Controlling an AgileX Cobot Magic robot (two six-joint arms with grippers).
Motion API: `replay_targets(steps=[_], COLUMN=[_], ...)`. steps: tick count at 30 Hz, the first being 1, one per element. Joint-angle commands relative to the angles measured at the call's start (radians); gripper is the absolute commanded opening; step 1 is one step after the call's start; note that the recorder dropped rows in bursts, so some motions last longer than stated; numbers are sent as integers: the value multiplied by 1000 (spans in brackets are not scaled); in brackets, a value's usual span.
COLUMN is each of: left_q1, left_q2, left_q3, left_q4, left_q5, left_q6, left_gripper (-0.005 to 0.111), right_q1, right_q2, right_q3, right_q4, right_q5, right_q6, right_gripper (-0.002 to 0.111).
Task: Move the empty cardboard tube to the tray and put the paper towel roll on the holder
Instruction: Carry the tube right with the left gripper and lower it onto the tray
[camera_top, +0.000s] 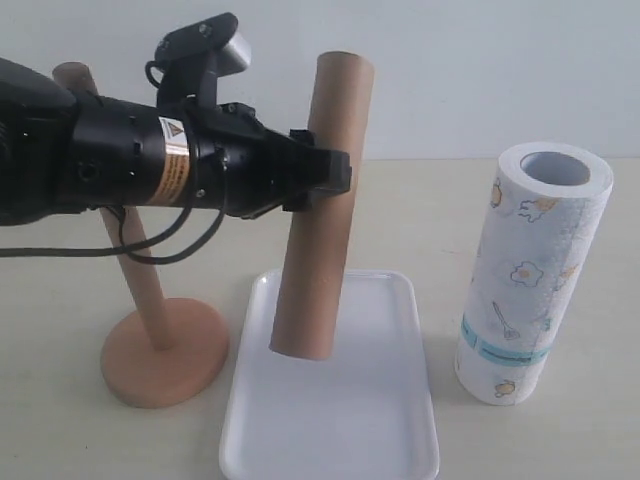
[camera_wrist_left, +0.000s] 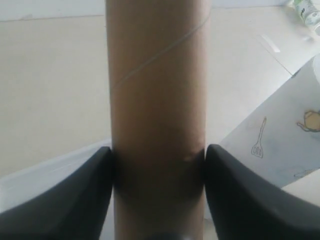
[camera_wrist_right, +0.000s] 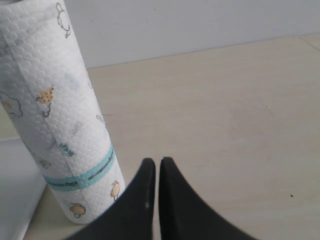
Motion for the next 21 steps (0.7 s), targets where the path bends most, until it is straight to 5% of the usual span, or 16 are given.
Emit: replay_targets(steps=[1,21], left_q1=[-39,-39], left_q2=[24,127], left_q3=[4,96], left_q4=[-6,-203], left_q5=[45,-47], left_q6=[-9,-9], left_gripper=[4,4], right_q1=[1,0], right_q2=[-5,-5], right_q3=[-1,-1], right_q4=[2,2], right_q5=[-6,-8], right_q6=[0,0], right_gripper=[3,3])
